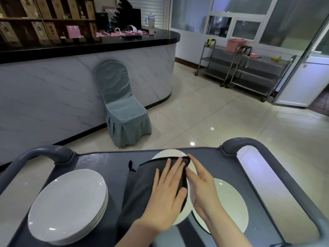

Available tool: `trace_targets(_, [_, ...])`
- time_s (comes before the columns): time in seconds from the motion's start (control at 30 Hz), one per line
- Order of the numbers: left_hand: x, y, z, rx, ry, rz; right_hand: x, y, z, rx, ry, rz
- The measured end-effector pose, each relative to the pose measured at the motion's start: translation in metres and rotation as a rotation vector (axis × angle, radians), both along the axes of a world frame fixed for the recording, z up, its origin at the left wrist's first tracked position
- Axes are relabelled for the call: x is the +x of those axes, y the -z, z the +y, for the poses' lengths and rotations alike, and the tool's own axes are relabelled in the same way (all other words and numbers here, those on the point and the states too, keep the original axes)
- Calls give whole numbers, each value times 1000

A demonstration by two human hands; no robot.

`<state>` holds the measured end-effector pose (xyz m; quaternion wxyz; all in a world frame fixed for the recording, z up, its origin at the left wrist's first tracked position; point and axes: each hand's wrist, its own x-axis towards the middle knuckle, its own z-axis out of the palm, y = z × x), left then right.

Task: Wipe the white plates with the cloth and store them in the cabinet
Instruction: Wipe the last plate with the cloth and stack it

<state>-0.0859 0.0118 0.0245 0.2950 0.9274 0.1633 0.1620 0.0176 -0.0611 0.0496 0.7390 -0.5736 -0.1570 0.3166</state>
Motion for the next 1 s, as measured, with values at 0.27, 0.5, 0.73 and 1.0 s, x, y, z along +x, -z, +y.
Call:
trace_targets(0.27, [-2,18,57,-188,-111,-120,3,-4,-20,-57,-140,-8])
trace_targets(0.5, [-47,52,21,-409,-182,-339,25,0,-39,-11,-65,217])
trace_targets(0.73, [-23,25,58,-6,-29,-59,12,2,-31,-64,-177,175])
trace_targets(1.0, [-39,48,46,-270,-194,-258,27,-4,-19,-60,-106,182])
